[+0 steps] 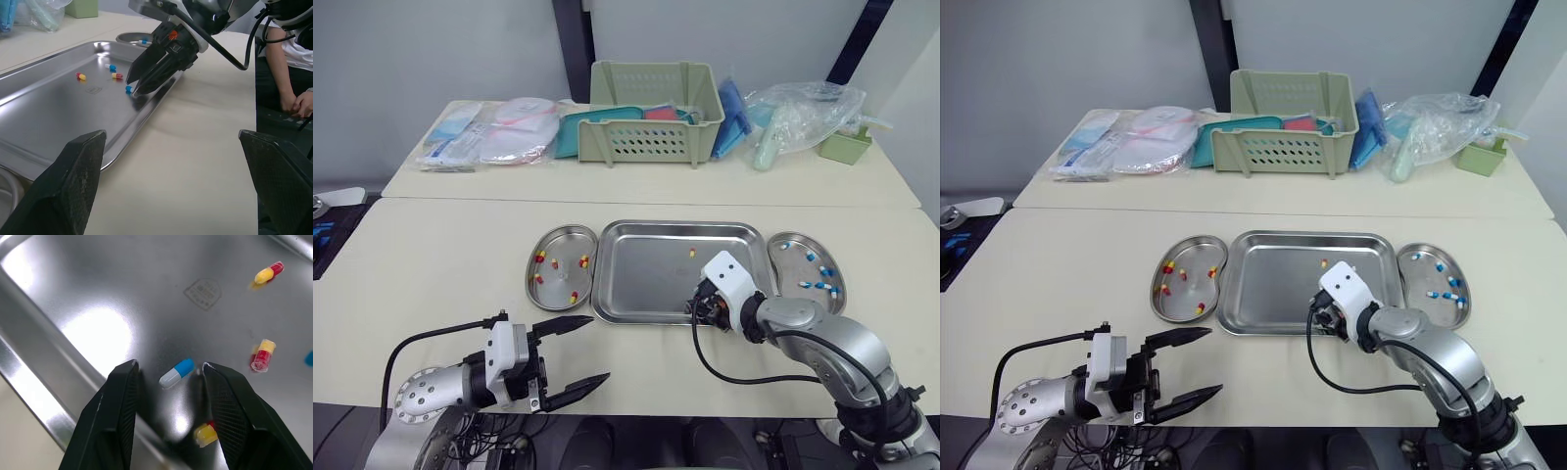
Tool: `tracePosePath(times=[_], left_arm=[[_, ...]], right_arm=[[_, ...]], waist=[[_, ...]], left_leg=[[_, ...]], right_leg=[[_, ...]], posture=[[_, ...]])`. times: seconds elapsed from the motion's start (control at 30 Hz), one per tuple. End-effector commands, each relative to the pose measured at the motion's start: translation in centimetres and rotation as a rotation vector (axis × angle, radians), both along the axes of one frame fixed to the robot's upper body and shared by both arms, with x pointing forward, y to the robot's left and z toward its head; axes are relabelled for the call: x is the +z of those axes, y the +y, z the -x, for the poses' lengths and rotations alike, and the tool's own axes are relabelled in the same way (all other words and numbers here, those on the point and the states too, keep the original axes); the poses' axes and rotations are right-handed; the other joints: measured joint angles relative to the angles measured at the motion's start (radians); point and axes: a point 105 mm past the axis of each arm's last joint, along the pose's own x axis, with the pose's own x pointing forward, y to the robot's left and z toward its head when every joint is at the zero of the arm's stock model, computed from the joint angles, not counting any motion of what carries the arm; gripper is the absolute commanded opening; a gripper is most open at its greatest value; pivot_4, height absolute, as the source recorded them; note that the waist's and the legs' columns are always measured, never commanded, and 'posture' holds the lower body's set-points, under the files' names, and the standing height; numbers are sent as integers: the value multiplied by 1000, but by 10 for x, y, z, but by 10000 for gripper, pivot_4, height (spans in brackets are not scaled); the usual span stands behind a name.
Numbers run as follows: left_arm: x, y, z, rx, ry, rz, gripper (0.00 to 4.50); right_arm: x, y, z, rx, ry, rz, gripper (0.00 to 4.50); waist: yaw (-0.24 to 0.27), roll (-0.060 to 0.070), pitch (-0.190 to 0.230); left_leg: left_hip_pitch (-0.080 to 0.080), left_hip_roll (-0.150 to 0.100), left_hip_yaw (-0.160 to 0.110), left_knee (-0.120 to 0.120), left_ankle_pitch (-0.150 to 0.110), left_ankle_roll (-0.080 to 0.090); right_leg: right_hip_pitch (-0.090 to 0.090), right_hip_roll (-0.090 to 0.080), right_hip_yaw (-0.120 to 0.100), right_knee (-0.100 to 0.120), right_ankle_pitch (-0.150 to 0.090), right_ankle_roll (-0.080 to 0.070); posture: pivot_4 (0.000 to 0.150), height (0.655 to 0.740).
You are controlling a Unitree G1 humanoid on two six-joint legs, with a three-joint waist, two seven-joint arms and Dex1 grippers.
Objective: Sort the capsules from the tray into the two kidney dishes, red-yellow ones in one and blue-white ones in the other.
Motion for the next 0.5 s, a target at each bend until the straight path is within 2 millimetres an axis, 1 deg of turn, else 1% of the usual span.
tracePosePath(times=[0.03,0.27,0.33,0.43,0.5], left_arm=[[4,-5,1,-9,-31,7,45000],[4,-6,-2,-8,-36,10,45000],[4,-7,-2,-6,-37,9,45000],[4,-7,-3,-4,-39,10,45000],[3,-7,-4,-3,-41,9,45000]], right_arm=[[6,3,-2,24,-34,13,23226],[-2,6,0,53,-10,39,23226],[-4,6,2,66,-5,55,18923],[-6,6,3,80,-2,69,13660],[-5,7,3,92,-3,70,8821]], waist=[[0,0,0],[0,0,0],[-1,0,0],[-1,0,0],[0,0,0]], left_leg=[[0,0,0,0,0,0],[0,0,0,0,0,0],[0,0,0,0,0,0],[0,0,0,0,0,0],[0,0,0,0,0,0]], right_leg=[[0,0,0,0,0,0],[0,0,0,0,0,0],[0,0,0,0,0,0],[0,0,0,0,0,0],[0,0,0,0,0,0]], posture=[[1500,7400],[1500,7400],[1500,7400],[1500,7400],[1500,7400]])
